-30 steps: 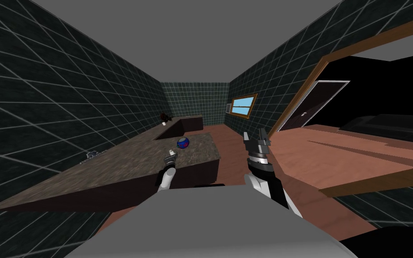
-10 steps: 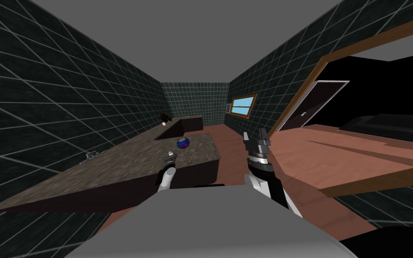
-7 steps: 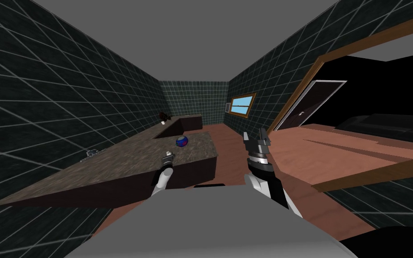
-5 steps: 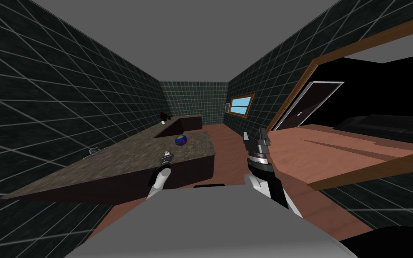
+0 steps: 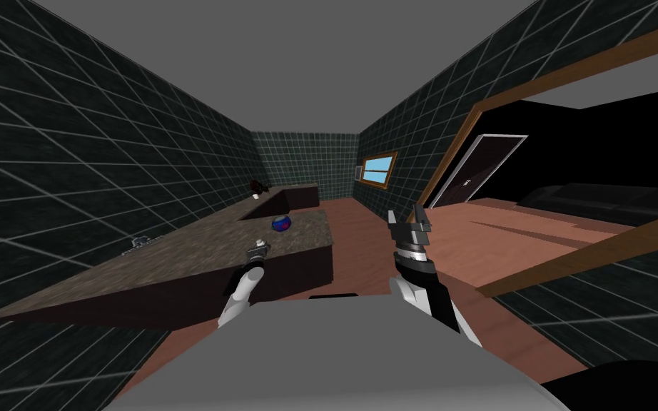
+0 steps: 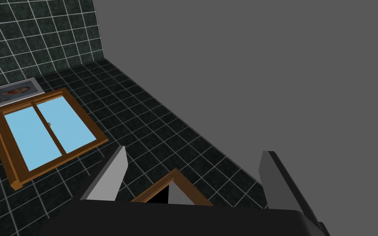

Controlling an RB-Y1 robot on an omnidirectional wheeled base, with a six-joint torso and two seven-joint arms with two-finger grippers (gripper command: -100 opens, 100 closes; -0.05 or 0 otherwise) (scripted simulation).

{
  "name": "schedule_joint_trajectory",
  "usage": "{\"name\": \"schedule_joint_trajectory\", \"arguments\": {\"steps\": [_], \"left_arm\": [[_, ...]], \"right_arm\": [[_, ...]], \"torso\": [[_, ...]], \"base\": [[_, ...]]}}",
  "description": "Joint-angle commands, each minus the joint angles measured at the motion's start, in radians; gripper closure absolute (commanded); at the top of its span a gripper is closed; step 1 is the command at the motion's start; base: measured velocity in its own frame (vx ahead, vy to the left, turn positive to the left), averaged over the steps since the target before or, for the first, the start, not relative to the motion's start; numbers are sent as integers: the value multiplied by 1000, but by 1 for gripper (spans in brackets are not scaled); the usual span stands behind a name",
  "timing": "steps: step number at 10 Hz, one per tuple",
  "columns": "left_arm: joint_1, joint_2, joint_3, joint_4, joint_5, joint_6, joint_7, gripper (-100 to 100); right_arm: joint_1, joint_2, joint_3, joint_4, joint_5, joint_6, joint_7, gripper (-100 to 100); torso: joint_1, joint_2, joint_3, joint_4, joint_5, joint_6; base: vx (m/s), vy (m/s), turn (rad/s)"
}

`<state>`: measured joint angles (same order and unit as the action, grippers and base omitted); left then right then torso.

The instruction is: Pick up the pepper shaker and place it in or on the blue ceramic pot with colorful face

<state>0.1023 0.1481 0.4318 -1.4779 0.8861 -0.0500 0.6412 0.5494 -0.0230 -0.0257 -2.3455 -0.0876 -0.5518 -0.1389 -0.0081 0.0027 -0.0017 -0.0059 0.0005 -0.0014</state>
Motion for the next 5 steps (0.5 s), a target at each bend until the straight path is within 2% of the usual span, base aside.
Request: {"name": "schedule_joint_trajectory", "arguments": {"steps": [1, 5], "left_arm": [[-7, 3, 23, -10, -13, 33, 15, 100], [-24, 0, 73, -33, -47, 103, 56, 100]], "right_arm": [[0, 0, 0, 0, 0, 0, 0, 0], [0, 0, 0, 0, 0, 0, 0, 0]], "torso": [[0, 0, 0, 0, 0, 0], [4, -4, -2, -1, 2, 1]], "base": [[0, -116, -39], [27, -99, -41]]}}
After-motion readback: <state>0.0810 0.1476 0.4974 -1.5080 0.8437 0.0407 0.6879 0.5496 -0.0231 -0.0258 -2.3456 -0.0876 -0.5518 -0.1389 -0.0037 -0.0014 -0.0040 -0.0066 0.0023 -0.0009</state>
